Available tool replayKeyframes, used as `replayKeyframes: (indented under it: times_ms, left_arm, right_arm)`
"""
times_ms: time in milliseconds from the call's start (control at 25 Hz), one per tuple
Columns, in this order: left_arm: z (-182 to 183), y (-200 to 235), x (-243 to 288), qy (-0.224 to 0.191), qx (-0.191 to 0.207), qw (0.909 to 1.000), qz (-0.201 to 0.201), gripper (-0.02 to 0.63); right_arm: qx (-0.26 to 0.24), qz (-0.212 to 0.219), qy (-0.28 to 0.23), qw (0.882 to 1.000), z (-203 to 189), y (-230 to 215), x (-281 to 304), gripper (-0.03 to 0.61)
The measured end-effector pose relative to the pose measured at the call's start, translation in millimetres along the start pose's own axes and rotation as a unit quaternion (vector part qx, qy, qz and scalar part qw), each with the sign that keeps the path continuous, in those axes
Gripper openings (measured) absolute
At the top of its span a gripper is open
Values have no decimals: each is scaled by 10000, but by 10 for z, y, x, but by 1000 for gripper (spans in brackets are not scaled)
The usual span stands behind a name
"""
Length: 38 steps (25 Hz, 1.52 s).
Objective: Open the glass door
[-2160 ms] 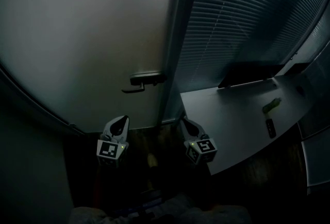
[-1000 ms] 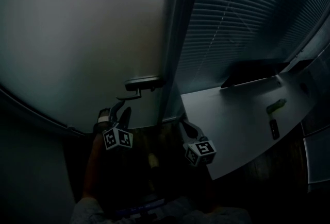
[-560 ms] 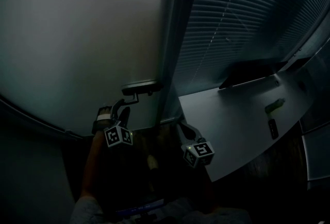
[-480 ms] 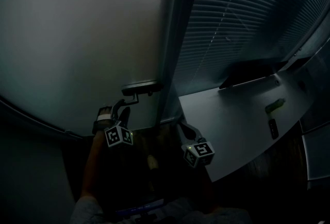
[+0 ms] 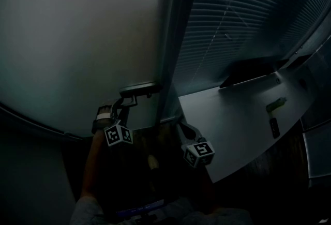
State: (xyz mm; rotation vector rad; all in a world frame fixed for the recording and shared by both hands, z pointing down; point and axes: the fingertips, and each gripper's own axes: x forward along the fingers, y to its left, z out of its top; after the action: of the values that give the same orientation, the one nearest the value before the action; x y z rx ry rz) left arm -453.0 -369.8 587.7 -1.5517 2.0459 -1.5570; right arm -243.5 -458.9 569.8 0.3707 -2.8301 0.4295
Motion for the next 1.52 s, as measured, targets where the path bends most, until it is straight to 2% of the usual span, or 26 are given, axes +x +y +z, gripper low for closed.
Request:
replayKeyframes:
  times_ms: [600,1120,1520]
  left_arm:
    - [-9,9,-14,253,325,9991,-79,127]
    - [-13,-56,-26,323,283,9988,-229,121]
    - [-42,-106,-54,362,312,9984,-291,121]
  right_arm:
    - [76,7,-28,10000,92,10,-22,3]
    - [27,97,-73,9999,12,-19,-39,2]
    - [52,-38,-130,9999,42,-52,-101,3]
